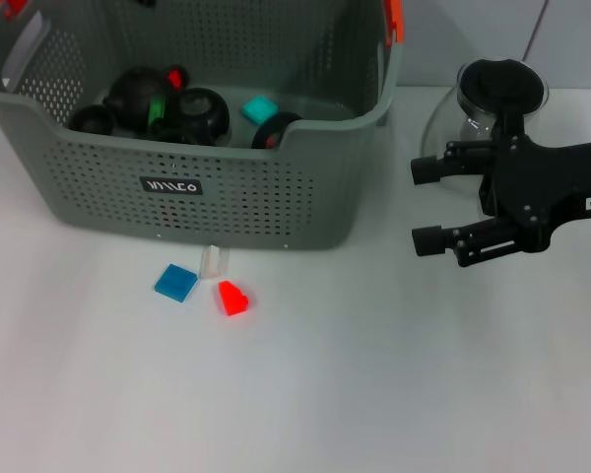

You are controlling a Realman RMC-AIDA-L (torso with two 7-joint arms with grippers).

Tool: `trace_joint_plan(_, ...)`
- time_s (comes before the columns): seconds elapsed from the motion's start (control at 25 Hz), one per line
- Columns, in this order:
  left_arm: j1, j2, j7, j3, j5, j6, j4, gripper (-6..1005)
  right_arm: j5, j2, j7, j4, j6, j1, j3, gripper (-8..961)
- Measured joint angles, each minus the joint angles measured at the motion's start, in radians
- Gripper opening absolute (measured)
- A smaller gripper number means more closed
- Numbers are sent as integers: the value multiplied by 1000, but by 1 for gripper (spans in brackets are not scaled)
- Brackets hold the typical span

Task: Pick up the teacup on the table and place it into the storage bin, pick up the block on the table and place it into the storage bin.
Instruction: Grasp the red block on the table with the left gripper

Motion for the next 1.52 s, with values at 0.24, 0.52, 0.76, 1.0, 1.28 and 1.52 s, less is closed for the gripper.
trace_joint_plan(0.24,146,-86,175,23,-105,236,-287,905,50,-1,5,2,1,-11,4,941)
trace_joint_plan(0.52,339,-176,322,138,-147,358,-476,949,57,0,9,34,6,-9,18,940)
trace_joint_plan(0.76,386,-180,389,252,-157,343,-377,949,48,-8,19,54,15,-9,10,941)
trace_joint_plan(1.0,359,-173,458,357,-137,261,-209,949,52,-14,32,55,16,-15,16,940)
trace_joint_plan(1.28,346,-172,577,475,-78,166,-139,949,54,-15,64,55,33,-10,17,941)
trace_joint_plan(1.52,330,-176,577,599,29,44,-65,948,55,0,86,55,48,-6,19,940)
